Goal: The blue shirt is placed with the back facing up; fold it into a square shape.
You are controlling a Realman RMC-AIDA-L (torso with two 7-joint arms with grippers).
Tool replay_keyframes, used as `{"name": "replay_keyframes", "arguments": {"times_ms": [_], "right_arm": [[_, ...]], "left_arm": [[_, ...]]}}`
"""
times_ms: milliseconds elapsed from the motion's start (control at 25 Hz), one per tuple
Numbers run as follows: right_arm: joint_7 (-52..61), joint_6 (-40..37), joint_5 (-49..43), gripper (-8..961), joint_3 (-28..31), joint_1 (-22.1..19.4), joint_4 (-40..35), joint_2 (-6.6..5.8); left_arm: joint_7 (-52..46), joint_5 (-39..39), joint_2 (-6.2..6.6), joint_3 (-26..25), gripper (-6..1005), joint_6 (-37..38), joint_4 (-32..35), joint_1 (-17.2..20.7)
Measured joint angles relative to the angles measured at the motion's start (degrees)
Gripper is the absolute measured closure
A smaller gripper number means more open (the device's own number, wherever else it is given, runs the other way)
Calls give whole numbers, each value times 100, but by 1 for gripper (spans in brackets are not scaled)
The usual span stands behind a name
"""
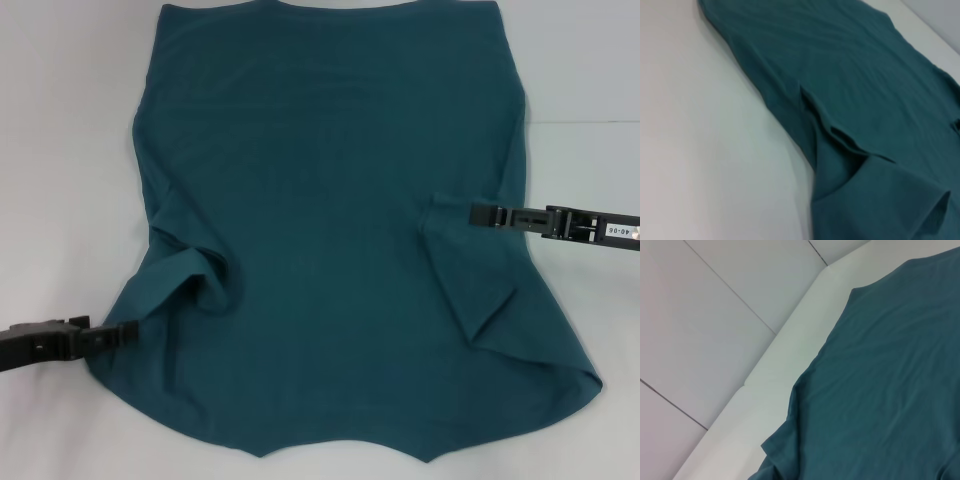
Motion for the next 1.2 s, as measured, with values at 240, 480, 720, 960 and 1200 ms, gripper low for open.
{"name": "replay_keyframes", "arguments": {"times_ms": [240,480,720,960,1200], "right_arm": [[5,-12,47,43,-2,0,-17,-16],[15,-24,57,42,-5,-4,-20,-22],[30,-25,62,43,-5,-24,-26,-30],[40,-25,62,45,-5,-33,-26,-28],[59,-23,62,47,-5,-30,-26,-32]], "left_arm": [[-15,90,0,0,66,121,18,0],[-17,215,8,12,67,445,79,-13],[-16,257,41,14,67,870,115,-82],[2,246,77,50,67,1384,165,-199],[-7,346,97,65,66,1610,174,-235]]}}
